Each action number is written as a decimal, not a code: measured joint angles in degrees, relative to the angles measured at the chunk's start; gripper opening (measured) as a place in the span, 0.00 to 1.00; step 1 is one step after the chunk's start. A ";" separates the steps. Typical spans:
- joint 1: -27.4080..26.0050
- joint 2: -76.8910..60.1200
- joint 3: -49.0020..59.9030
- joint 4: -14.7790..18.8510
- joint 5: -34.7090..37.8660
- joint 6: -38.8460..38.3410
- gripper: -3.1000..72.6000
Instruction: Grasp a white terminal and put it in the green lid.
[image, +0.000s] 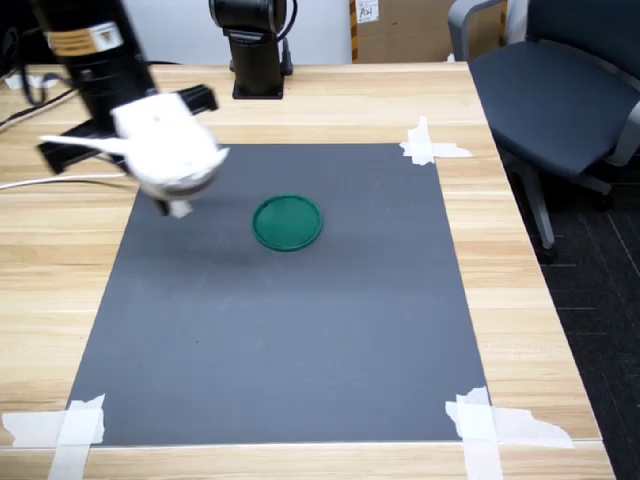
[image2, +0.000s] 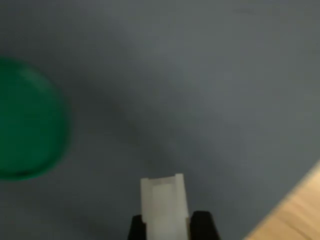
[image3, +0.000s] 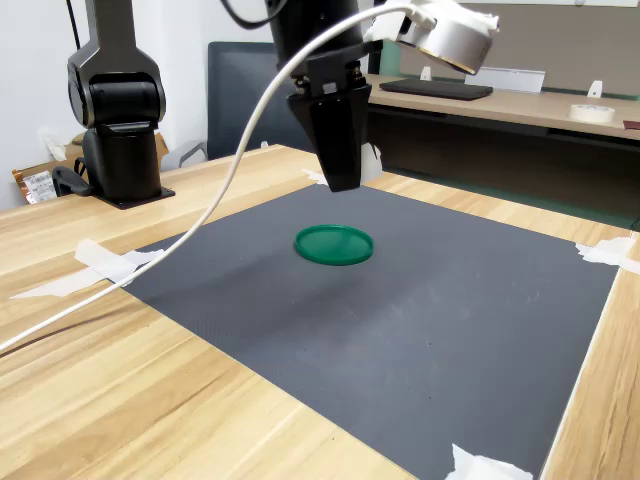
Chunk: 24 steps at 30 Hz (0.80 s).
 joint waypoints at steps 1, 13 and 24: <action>1.47 -0.47 0.61 -0.72 0.38 0.73 0.15; 13.66 -4.67 9.90 -7.29 -0.69 5.89 0.15; 16.44 -5.31 17.39 -8.64 -5.68 6.06 0.15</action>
